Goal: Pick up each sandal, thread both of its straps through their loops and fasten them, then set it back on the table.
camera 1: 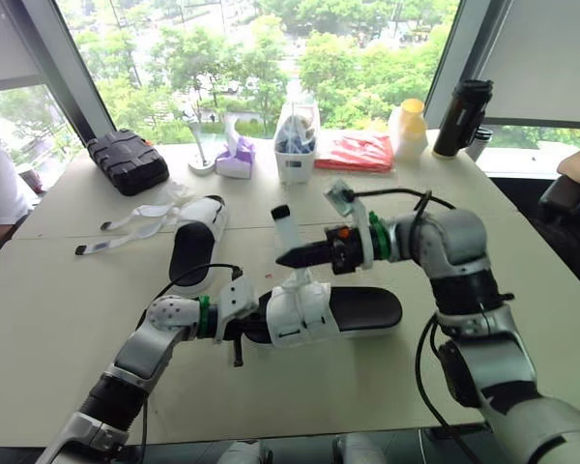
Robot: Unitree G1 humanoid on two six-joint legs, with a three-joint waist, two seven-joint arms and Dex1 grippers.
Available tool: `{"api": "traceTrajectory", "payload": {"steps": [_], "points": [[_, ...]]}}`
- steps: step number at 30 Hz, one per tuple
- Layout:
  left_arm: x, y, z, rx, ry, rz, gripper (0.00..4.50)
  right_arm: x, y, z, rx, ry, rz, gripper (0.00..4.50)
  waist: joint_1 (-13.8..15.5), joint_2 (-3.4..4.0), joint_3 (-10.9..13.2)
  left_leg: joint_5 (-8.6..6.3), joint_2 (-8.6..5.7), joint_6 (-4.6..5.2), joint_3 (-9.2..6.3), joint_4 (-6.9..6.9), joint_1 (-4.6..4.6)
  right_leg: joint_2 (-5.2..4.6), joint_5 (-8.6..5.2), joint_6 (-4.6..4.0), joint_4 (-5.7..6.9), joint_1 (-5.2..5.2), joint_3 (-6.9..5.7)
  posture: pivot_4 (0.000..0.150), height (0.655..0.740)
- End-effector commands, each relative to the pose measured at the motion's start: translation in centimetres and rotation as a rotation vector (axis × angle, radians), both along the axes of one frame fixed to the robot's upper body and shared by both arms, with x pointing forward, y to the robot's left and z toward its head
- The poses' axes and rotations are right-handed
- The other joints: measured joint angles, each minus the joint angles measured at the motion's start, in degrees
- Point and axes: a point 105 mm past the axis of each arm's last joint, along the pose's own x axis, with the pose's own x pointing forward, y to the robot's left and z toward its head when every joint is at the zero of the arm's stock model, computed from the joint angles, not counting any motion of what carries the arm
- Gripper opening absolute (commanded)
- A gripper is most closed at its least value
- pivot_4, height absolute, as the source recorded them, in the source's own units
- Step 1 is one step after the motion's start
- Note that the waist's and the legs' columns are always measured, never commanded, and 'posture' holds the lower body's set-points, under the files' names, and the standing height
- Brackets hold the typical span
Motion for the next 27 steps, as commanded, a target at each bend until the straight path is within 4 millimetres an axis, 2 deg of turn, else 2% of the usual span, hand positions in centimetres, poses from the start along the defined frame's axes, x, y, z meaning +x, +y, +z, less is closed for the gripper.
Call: {"api": "traceTrajectory", "payload": {"steps": [1, 5, 13, 17, 18, 19, 22, 27], "points": [[-1.1, 1.2, -4.3, 0.08, 0.192, 0.061, 0.0, -3.3, 0.7, 0.5, 0.0, -0.127, 0.141, 0.09, 0.05, -0.01, 0.0, 0.0, 0.0, 0.0, -0.01, 0.0, -0.01, 0.0, -0.01, 0.02, -0.01, 0.01, -0.01, 0.15, 0.74], [-1.2, 1.4, -4.3, 0.084, 0.204, 0.058, 0.0, -5.0, 0.8, -1.7, -0.061, -0.254, 0.226, 0.09, -0.05, -0.02, 0.01, 0.0, 0.0, 0.0, 0.04, -0.01, -0.03, 0.0, -0.03, 0.05, -0.05, 0.0, -0.01, 0.15, 0.74], [-1.2, 1.6, -4.3, 0.093, 0.209, 0.057, 0.0, -6.2, 1.3, -4.1, -0.097, -0.384, 0.351, 0.09, -0.22, -0.04, 0.01, -0.01, 0.04, 0.02, 0.06, -0.04, -0.01, 0.01, -0.05, 0.08, -0.1, 0.0, -0.01, 0.15, 0.74], [-1.4, 1.7, -4.4, 0.092, 0.214, 0.061, 0.0, -6.3, 0.7, -4.9, -0.144, -0.448, 0.402, 1.86, -0.32, -0.05, 0.0, -0.01, 0.07, 0.02, 0.07, -0.04, 0.01, 0.03, -0.05, 0.08, -0.1, 0.01, -0.01, 0.15, 0.74], [-1.4, 1.7, -4.4, 0.092, 0.215, 0.062, 0.0, -6.3, 0.4, -5.1, -0.157, -0.464, 0.414, 2.48, -0.32, -0.05, 0.0, -0.01, 0.08, 0.02, 0.07, -0.04, 0.01, 0.04, -0.05, 0.08, -0.1, 0.02, -0.01, 0.15, 0.74], [-1.5, 1.6, -4.5, 0.092, 0.215, 0.061, 0.0, -6.4, -0.1, -5.3, -0.177, -0.484, 0.433, 2.84, -0.33, -0.07, 0.0, -0.02, 0.08, 0.02, 0.07, -0.04, 0.02, 0.04, -0.06, 0.09, -0.1, 0.03, -0.01, 0.15, 0.74], [-1.5, 1.6, -4.5, 0.091, 0.215, 0.06, 0.0, -6.7, -1.1, -5.7, -0.204, -0.498, 0.471, 4.47, -0.34, -0.09, -0.02, -0.02, 0.09, 0.02, 0.07, -0.04, 0.04, 0.05, -0.09, 0.13, -0.12, 0.06, -0.01, 0.15, 0.74], [-1.6, 1.3, -4.6, 0.092, 0.21, 0.056, 0.0, -8.0, -5.2, -6.8, -0.314, -0.467, 0.516, 4.47, -0.06, -0.19, -0.03, -0.02, 0.11, 0.03, 0.08, -0.04, 0.02, 0.06, -0.1, 0.15, -0.16, 0.07, -0.02, 0.15, 0.74]]}}
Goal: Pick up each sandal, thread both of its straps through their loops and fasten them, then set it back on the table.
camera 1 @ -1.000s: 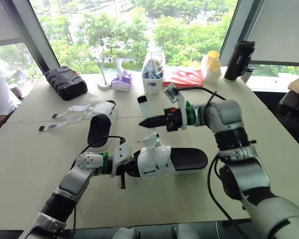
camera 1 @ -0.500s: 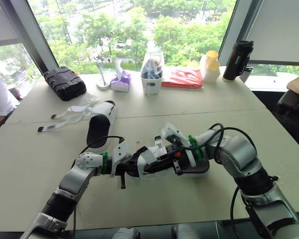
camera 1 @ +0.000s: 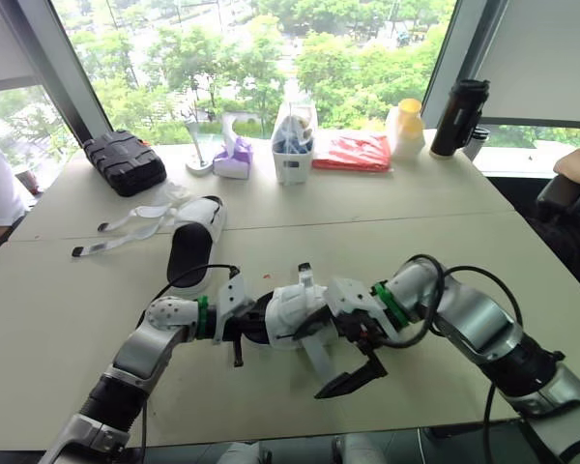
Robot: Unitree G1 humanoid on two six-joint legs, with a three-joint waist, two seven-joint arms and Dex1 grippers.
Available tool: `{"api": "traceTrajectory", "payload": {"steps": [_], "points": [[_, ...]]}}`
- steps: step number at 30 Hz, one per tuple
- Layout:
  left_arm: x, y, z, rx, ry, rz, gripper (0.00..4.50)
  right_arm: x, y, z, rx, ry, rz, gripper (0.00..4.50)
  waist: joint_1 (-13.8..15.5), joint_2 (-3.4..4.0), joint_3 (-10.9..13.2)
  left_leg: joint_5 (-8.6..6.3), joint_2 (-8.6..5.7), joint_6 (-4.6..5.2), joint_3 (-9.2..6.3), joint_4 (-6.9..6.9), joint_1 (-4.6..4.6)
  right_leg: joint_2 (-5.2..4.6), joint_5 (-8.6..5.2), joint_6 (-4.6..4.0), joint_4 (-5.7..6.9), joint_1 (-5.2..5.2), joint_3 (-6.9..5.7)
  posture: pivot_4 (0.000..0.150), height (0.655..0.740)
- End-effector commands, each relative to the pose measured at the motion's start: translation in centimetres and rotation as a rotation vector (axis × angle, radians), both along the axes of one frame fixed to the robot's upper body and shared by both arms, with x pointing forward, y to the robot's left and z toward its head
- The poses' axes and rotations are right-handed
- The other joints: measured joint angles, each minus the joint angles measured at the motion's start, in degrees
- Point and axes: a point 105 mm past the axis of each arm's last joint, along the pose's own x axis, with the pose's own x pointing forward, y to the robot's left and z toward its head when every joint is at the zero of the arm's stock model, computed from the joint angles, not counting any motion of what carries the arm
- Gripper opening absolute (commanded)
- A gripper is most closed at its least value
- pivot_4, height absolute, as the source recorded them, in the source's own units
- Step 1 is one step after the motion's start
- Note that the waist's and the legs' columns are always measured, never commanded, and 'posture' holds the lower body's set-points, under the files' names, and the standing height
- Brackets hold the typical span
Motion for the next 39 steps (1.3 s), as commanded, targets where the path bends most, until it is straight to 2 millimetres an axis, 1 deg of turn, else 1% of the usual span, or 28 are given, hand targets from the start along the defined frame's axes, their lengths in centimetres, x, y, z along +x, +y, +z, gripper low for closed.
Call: {"api": "traceTrajectory", "payload": {"steps": [1, 4, 6, 8, 10, 15, 19, 24, 31, 38, 39], "points": [[-1.4, 1.3, -4.5, 0.119, 0.163, 0.036, 0.0, -0.9, -1.8, 0.2, -0.038, -0.001, 0.015, 4.47, 0.0, -0.06, -0.01, -0.01, 0.0, 0.01, 0.01, 0.0, 0.0, 0.0, 0.0, 0.0, -0.02, 0.01, 0.0, 0.15, 0.74], [-1.5, 1.2, -4.6, 0.12, 0.162, 0.033, 0.0, -0.9, -2.5, -0.3, -0.056, 0.039, -0.049, 4.47, -0.14, -0.03, -0.03, -0.01, 0.05, 0.02, 0.08, -0.01, 0.05, 0.0, 0.0, 0.0, -0.01, 0.01, 0.01, 0.15, 0.74], [-1.5, 1.1, -4.7, 0.119, 0.162, 0.032, 0.0, -0.6, -3.1, -1.1, -0.074, 0.096, -0.141, 4.47, 0.07, -0.06, -0.04, -0.01, 0.08, 0.01, 0.07, 0.0, 0.05, 0.01, -0.05, 0.08, 0.0, 0.02, 0.0, 0.15, 0.74], [-1.5, 1.0, -4.7, 0.115, 0.163, 0.029, 0.0, 0.0, -3.3, -1.6, -0.071, 0.193, -0.267, 4.47, 0.13, -0.13, -0.08, -0.01, 0.08, 0.02, 0.06, 0.01, 0.04, 0.01, -0.06, 0.09, 0.0, 0.03, 0.0, 0.15, 0.74], [-1.6, 0.8, -4.8, 0.113, 0.163, 0.026, 0.0, 0.1, -3.4, -1.6, -0.066, 0.24, -0.317, 4.47, 0.17, -0.13, -0.08, -0.01, 0.07, 0.02, 0.06, 0.01, 0.03, 0.01, 0.04, -0.07, -0.01, 0.03, 0.01, 0.15, 0.74], [-1.6, 0.2, -4.9, 0.108, 0.165, 0.015, 0.0, 0.8, -3.7, -2.3, -0.087, 0.346, -0.465, 4.47, 0.31, -0.14, -0.09, -0.01, 0.05, 0.02, 0.04, 0.01, 0.01, 0.0, 0.04, -0.08, -0.02, 0.02, 0.0, 0.15, 0.74], [-1.8, 0.0, -5.0, 0.107, 0.168, 0.005, 0.0, 0.4, -3.2, -2.1, -0.065, 0.443, -0.507, 4.47, 0.32, -0.14, -0.09, -0.01, 0.03, 0.02, 0.03, 0.01, 0.0, -0.01, 0.04, -0.07, -0.03, 0.03, 0.0, 0.15, 0.74], [-1.8, -0.2, -5.1, 0.104, 0.17, -0.002, 0.0, 0.0, -1.8, -1.9, -0.037, 0.488, -0.5, 4.47, 0.35, -0.15, -0.1, -0.01, 0.02, 0.02, 0.01, 0.01, 0.01, -0.01, 0.03, -0.05, -0.06, 0.08, 0.0, 0.15, 0.74], [-2.0, -0.4, -5.1, 0.101, 0.173, -0.008, 0.0, 1.0, -0.5, -1.7, -0.003, 0.502, -0.527, 4.47, 0.34, -0.14, -0.11, -0.01, 0.01, 0.02, -0.01, 0.02, 0.03, -0.01, 0.02, -0.04, -0.06, 0.11, -0.02, 0.15, 0.74], [-2.2, -0.4, -5.2, 0.096, 0.176, -0.001, 0.0, 1.5, 0.0, -1.5, 0.012, 0.51, -0.528, 4.47, 0.29, -0.15, -0.12, -0.01, 0.0, 0.02, -0.03, 0.02, 0.05, -0.01, 0.0, -0.01, -0.06, 0.14, -0.03, 0.15, 0.74], [-2.2, -0.4, -5.2, 0.096, 0.176, 0.001, 0.0, 1.4, 0.1, -1.5, 0.012, 0.512, -0.523, 4.23, 0.27, -0.15, -0.12, -0.01, 0.0, 0.02, -0.03, 0.02, 0.05, -0.01, 0.0, 0.01, -0.06, 0.15, -0.03, 0.15, 0.74]]}}
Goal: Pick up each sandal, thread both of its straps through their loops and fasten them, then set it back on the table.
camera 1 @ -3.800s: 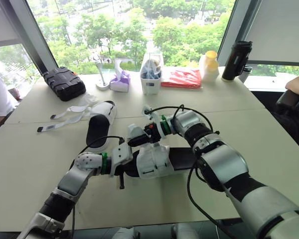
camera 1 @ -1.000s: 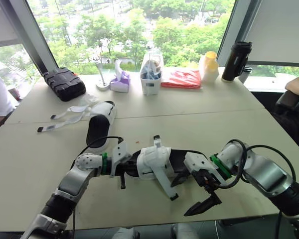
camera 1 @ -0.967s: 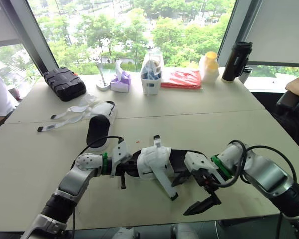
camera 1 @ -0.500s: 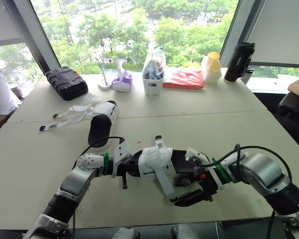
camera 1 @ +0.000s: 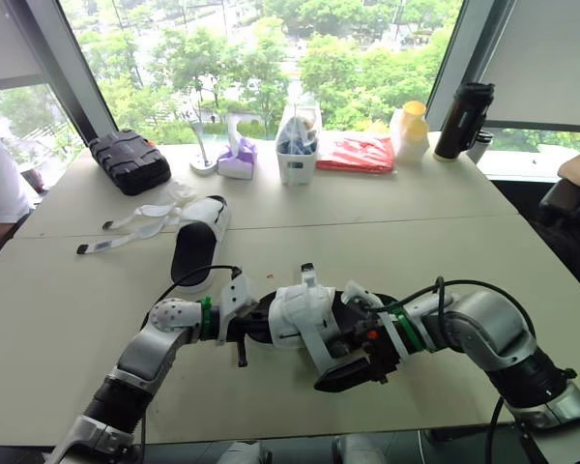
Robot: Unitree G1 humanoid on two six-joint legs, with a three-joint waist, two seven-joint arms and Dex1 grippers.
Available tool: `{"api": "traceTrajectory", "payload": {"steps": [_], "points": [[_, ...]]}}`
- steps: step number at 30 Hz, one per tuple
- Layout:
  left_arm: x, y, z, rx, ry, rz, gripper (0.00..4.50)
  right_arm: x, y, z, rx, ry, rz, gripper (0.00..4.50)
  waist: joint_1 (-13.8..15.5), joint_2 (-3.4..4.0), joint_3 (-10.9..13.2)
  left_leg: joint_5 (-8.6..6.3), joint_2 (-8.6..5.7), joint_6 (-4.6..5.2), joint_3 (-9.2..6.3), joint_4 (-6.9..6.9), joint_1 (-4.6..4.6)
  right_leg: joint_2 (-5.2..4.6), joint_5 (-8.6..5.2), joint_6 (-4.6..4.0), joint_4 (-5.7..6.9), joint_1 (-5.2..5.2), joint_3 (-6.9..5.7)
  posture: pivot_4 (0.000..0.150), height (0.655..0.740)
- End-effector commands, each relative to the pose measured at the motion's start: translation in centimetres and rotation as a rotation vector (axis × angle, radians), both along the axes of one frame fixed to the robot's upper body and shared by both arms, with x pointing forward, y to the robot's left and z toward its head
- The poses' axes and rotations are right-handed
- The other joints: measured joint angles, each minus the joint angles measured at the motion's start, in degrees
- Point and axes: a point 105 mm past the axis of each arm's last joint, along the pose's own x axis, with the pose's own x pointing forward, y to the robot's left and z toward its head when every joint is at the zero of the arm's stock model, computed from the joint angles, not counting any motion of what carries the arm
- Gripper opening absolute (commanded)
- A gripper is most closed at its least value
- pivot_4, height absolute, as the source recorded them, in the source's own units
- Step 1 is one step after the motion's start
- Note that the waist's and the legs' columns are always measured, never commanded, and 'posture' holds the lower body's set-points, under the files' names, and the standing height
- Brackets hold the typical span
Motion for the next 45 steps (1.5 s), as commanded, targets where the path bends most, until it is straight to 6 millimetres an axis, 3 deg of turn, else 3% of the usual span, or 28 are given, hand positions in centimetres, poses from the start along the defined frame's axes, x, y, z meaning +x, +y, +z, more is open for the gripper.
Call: {"api": "traceTrajectory", "payload": {"steps": [1, 4, 9, 15, 20, 24, 27, 30, 34, 45], "points": [[-2.2, 0.0, -4.9, 0.112, 0.172, -0.012, 0.0, 0.4, 0.6, 1.2, 0.03, -0.042, 0.02, 3.94, -0.01, 0.0, 0.0, 0.0, 0.0, 0.0, 0.0, 0.0, 0.0, 0.0, 0.0, 0.0, 0.0, 0.0, 0.0, 0.15, 0.74], [-2.2, 0.0, -4.9, 0.112, 0.171, -0.009, 0.0, 0.4, 0.8, 1.2, 0.032, -0.04, 0.026, 2.69, 0.01, 0.01, -0.01, 0.0, 0.0, 0.0, 0.0, 0.0, 0.0, 0.0, 0.0, 0.0, 0.0, 0.0, 0.0, 0.15, 0.74], [-2.1, 0.1, -4.9, 0.111, 0.17, -0.004, 0.0, -0.1, 1.3, 1.3, 0.039, -0.036, 0.055, 0.02, -0.04, -0.02, -0.02, 0.0, -0.01, 0.01, -0.01, 0.0, -0.01, 0.0, 0.01, -0.02, -0.01, 0.0, -0.01, 0.15, 0.74], [-2.0, 0.1, -4.9, 0.113, 0.166, -0.003, 0.0, -1.2, 1.5, 1.5, 0.022, -0.055, 0.124, 0.02, 0.01, -0.03, -0.07, 0.0, 0.0, 0.01, -0.02, 0.0, 0.0, 0.0, -0.01, 0.01, -0.01, 0.01, -0.01, 0.15, 0.74], [-1.9, 0.2, -4.8, 0.116, 0.165, -0.002, 0.0, -0.1, 2.5, 4.6, 0.1, -0.08, 0.117, 0.02, -0.01, -0.03, -0.07, -0.02, -0.01, 0.03, -0.03, 0.0, -0.02, -0.01, 0.01, -0.02, -0.03, 0.0, -0.02, 0.15, 0.74], [-2.1, 0.2, -4.9, 0.116, 0.168, -0.003, 0.0, 3.0, 4.4, 8.1, 0.198, -0.144, 0.058, 0.02, -0.08, -0.01, -0.08, -0.02, -0.01, 0.03, -0.02, 0.0, 0.01, -0.01, 0.02, -0.04, -0.02, 0.0, -0.01, 0.15, 0.74], [-2.3, 0.1, -5.1, 0.118, 0.169, -0.006, 0.0, 4.7, 5.1, 9.0, 0.222, -0.157, 0.02, 0.02, 0.02, -0.06, -0.12, -0.02, -0.02, 0.03, -0.1, -0.01, -0.02, 0.0, 0.03, -0.05, -0.01, -0.01, -0.07, 0.15, 0.74], [-2.3, 0.1, -5.1, 0.119, 0.168, -0.006, 0.0, 6.1, 5.6, 8.8, 0.214, -0.171, -0.011, 0.02, 0.0, -0.06, -0.13, -0.04, -0.07, 0.06, -0.09, -0.02, -0.03, -0.04, 0.03, -0.06, -0.03, -0.02, -0.05, 0.15, 0.74], [-2.2, 0.1, -5.1, 0.119, 0.165, -0.005, 0.0, 6.5, 6.0, 8.1, 0.204, -0.166, -0.006, 0.02, -0.04, -0.05, -0.13, -0.04, -0.1, 0.06, -0.09, -0.02, -0.03, -0.06, 0.03, -0.07, -0.02, -0.02, -0.05, 0.15, 0.74], [-2.1, 0.2, -5.0, 0.12, 0.16, 0.006, 0.0, 4.9, 6.1, 6.9, 0.192, -0.117, 0.027, 0.02, -0.05, -0.05, -0.13, -0.04, -0.1, 0.07, -0.1, -0.02, -0.03, -0.07, 0.03, -0.06, -0.02, -0.02, -0.05, 0.15, 0.74]]}}
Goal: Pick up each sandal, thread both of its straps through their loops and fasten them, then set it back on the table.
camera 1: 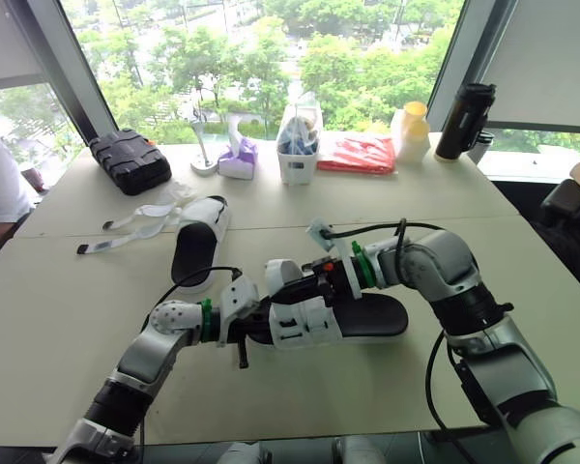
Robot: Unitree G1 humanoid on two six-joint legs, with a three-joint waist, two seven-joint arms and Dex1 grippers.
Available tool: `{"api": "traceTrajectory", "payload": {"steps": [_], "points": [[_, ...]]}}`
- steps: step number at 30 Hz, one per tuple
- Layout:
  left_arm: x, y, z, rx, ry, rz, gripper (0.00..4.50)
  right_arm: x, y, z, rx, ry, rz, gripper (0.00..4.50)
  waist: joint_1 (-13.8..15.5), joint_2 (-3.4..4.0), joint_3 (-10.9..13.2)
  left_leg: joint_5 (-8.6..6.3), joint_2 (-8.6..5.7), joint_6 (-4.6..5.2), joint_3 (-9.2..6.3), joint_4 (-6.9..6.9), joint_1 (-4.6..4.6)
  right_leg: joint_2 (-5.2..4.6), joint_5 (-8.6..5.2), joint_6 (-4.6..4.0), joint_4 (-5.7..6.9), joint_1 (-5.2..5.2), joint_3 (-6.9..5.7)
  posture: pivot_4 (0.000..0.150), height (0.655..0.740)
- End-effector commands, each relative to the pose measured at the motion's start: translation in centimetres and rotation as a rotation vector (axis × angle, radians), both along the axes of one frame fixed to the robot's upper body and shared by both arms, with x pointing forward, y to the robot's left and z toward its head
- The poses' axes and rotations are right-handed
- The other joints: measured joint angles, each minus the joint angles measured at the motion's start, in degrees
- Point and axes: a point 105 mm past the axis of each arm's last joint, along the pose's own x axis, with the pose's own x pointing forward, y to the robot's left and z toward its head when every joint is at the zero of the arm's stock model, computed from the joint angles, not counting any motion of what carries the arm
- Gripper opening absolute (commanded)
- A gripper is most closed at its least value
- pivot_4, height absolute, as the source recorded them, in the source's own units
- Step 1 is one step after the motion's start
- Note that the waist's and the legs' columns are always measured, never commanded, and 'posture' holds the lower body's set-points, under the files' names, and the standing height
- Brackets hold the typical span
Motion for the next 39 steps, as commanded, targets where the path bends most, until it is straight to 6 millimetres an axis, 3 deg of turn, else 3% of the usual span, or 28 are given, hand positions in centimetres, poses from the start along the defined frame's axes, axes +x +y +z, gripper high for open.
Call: {"api": "traceTrajectory", "payload": {"steps": [1, 16, 30, 39], "points": [[-1.9, 0.3, -5.0, 0.124, 0.165, -0.002, 0.0, -0.8, 0.5, 0.7, 0.026, -0.021, 0.034, 0.02, 0.0, 0.0, 0.0, 0.0, 0.0, 0.0, 0.0, 0.0, 0.0, 0.0, 0.0, 0.0, 0.0, 0.0, 0.0, 0.15, 0.74], [-1.8, 0.4, -4.9, 0.124, 0.164, -0.001, 0.0, -0.2, 0.2, -0.8, -0.01, -0.049, -0.008, 0.02, -0.02, 0.0, 0.0, 0.0, 0.0, 0.0, 0.0, 0.0, 0.0, 0.0, 0.0, 0.0, 0.0, 0.0, 0.0, 0.15, 0.74], [-1.7, 0.4, -4.8, 0.123, 0.162, 0.001, 0.0, 0.8, -1.0, -2.3, -0.121, -0.317, 0.049, 0.02, -0.03, 0.0, 0.0, 0.0, 0.0, 0.0, 0.01, 0.0, 0.01, 0.0, -0.01, 0.01, 0.0, 0.01, -0.01, 0.15, 0.74], [-1.7, 0.4, -4.8, 0.122, 0.159, 0.002, 0.0, -1.0, -1.0, -1.8, -0.126, -0.379, 0.161, 0.02, 0.01, 0.0, 0.0, 0.0, 0.0, 0.0, 0.0, 0.0, 0.0, -0.01, -0.01, 0.02, -0.01, 0.02, 0.0, 0.15, 0.74]]}}
